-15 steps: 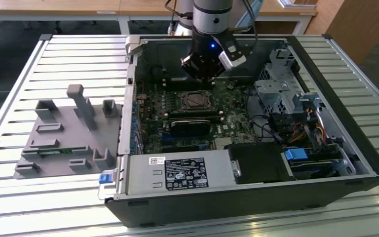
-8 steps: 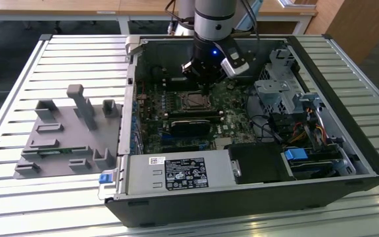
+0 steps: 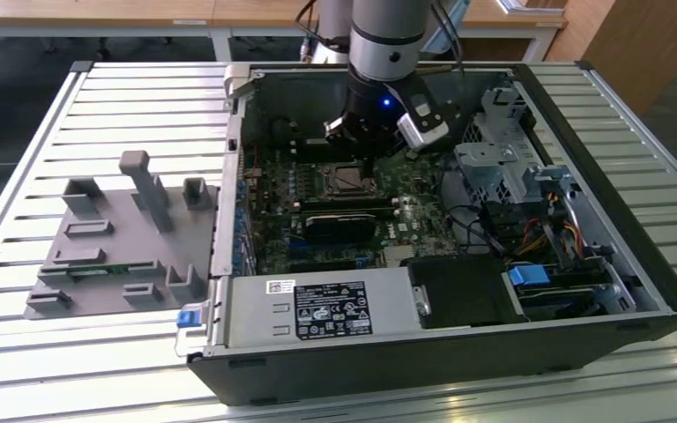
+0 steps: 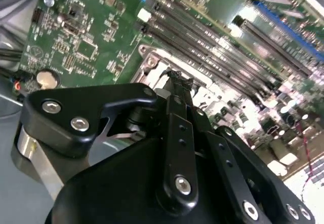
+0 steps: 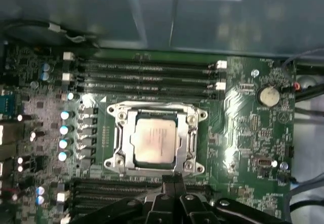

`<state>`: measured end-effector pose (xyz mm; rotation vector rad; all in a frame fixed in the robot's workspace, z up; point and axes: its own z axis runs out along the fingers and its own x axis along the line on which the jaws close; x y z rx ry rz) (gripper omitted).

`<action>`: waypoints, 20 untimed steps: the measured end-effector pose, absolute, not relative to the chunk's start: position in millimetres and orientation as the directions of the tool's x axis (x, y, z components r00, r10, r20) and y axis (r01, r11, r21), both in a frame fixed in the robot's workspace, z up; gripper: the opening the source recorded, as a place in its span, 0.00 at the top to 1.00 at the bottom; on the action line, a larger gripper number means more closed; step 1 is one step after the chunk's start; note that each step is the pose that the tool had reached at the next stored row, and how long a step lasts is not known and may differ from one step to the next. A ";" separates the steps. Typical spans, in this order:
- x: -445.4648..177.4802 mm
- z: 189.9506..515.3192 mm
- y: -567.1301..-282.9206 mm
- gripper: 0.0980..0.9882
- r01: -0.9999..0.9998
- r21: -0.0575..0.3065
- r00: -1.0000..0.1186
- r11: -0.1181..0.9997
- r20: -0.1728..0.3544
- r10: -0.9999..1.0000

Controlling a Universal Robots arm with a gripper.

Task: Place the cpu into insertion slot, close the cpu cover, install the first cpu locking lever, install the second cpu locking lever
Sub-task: 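Install the second cpu locking lever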

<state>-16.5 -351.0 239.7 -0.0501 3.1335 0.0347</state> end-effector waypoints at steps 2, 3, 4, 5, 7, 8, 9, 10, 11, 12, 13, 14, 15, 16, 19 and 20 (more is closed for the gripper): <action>-16.5 239.5 -356.1 0.99 -0.032 0.023 -0.999 0.999 -0.008 -0.032; -16.5 239.5 -358.7 0.99 -0.032 0.023 -0.999 0.999 -0.008 -0.032; -16.5 239.5 -360.9 0.99 -0.032 0.023 -0.999 0.999 -0.008 -0.032; -16.6 239.4 -362.7 0.99 -0.032 0.024 -0.999 0.999 -0.008 -0.032; -18.0 239.4 -365.1 0.99 -0.032 0.025 -0.999 0.999 -0.008 -0.032; -19.8 239.4 -365.5 0.99 -0.032 0.025 -0.999 0.999 -0.008 -0.032; -22.7 239.4 -365.8 0.99 -0.032 0.026 -0.999 0.999 -0.008 -0.032; -25.9 239.3 -366.1 0.99 -0.032 0.027 -0.999 0.999 -0.008 -0.032; -29.1 239.3 -366.3 0.99 -0.032 0.027 -0.999 0.999 -0.008 -0.032; -32.2 239.3 -366.5 0.99 -0.032 0.028 -0.999 0.999 -0.008 -0.032; -35.2 239.3 -366.6 0.99 -0.032 0.028 -0.999 0.999 -0.008 -0.032; -37.9 239.2 -366.6 0.99 -0.032 0.028 -0.999 0.999 -0.008 -0.032; -40.4 239.0 -366.6 0.99 -0.032 0.029 -0.999 0.999 -0.008 -0.032; -42.9 238.7 -366.6 0.99 -0.032 0.029 -0.999 0.999 -0.008 -0.032; -48.0 236.6 -366.6 0.99 -0.032 0.028 -0.999 0.999 -0.008 -0.032; -49.3 235.3 -366.6 0.99 -0.032 0.028 -0.999 0.999 -0.008 -0.032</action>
